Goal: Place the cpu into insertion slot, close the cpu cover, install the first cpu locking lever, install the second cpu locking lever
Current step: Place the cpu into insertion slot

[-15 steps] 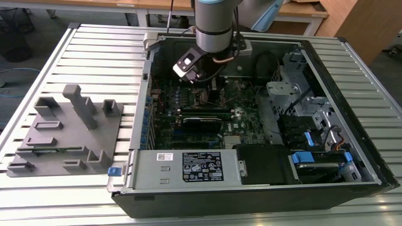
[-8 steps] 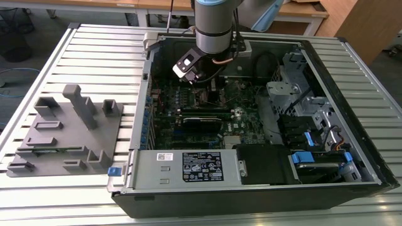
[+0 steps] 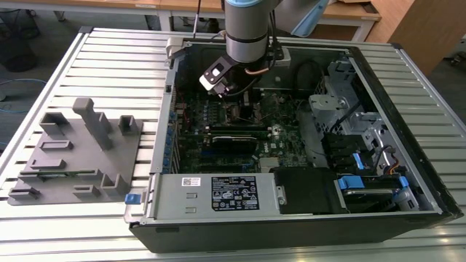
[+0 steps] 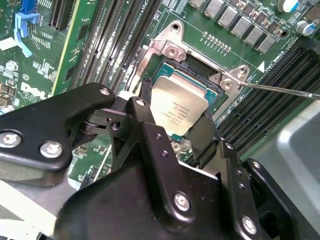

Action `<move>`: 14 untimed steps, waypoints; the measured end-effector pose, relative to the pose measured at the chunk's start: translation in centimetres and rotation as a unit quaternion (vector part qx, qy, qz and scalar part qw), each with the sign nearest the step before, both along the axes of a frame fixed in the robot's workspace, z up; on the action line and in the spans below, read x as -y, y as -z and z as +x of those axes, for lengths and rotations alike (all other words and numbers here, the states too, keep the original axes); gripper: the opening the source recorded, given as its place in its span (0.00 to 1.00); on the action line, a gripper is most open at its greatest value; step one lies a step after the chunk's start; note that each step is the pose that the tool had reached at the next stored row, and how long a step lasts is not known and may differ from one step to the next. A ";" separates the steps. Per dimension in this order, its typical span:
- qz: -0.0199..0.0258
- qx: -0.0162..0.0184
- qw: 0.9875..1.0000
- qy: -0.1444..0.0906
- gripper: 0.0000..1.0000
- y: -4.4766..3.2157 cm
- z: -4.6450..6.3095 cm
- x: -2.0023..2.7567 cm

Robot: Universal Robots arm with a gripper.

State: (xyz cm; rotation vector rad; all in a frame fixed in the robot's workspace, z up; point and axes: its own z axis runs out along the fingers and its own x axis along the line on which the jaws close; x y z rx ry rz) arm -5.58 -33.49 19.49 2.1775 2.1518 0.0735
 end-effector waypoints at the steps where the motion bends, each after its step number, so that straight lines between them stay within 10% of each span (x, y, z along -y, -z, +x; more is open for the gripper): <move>1: 0.000 0.000 1.000 0.000 0.54 0.04 0.0 -0.04; 14: 0.000 0.000 1.000 -0.019 0.54 0.13 0.0 -0.11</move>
